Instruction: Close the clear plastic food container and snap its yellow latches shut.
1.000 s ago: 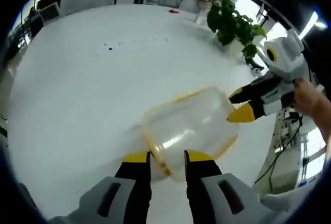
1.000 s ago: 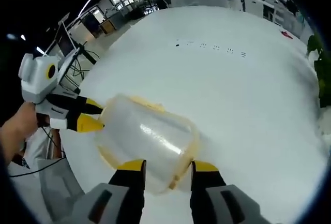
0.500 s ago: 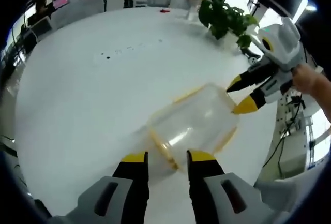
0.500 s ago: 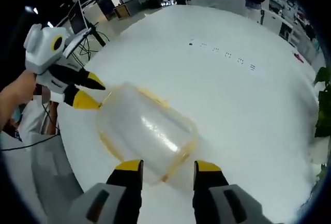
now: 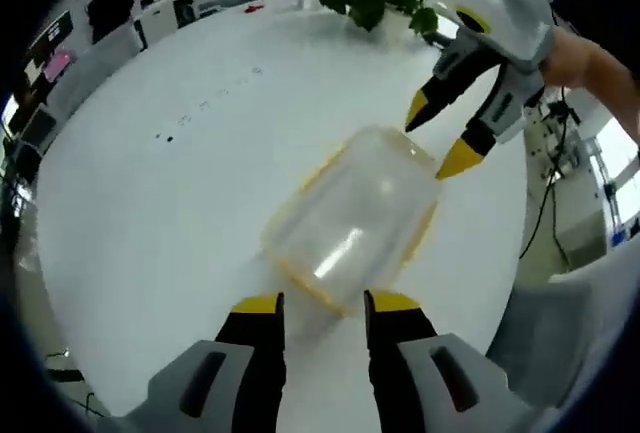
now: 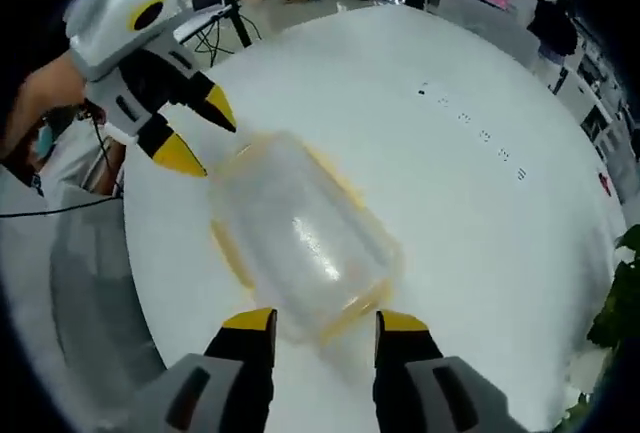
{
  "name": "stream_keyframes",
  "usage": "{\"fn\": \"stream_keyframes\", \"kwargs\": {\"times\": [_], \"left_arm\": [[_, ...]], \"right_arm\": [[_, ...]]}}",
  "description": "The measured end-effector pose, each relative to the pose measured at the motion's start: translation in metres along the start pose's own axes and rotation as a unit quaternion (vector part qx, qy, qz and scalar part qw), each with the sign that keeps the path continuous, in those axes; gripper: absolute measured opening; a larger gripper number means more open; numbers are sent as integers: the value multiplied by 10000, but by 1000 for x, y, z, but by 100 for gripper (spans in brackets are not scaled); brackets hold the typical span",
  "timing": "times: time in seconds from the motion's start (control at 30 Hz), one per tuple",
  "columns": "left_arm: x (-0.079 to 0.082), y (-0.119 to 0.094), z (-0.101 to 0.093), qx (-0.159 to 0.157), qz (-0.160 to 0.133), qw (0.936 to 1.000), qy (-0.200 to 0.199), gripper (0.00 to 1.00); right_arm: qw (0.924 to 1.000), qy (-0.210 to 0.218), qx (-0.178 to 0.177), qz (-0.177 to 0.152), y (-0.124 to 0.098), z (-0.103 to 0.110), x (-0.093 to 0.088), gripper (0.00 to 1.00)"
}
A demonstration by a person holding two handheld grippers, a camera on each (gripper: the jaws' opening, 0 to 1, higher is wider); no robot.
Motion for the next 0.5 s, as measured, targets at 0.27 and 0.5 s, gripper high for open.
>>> {"fn": "stream_keyframes", "kwargs": {"times": [0.27,0.5], "left_arm": [[4,3,-4,-174,139,9973,697,31],[11,6,-2,-187,84,9906,1352,32]], "right_arm": [[9976,-681,82,121,-2,0,5,36],[9926,-1203,150,116,-3,-1,12,30]]}}
Point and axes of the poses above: the point that each gripper's makers call its tool centre point, and the gripper's own axes: y roughly forward along the fingers, z roughly to its left, x roughly out of its top, the point moved 9 cm from there along -y, roughly backward along the fingers, and after that the axes turned 5 degrees about -z, right-handed, at the moved point
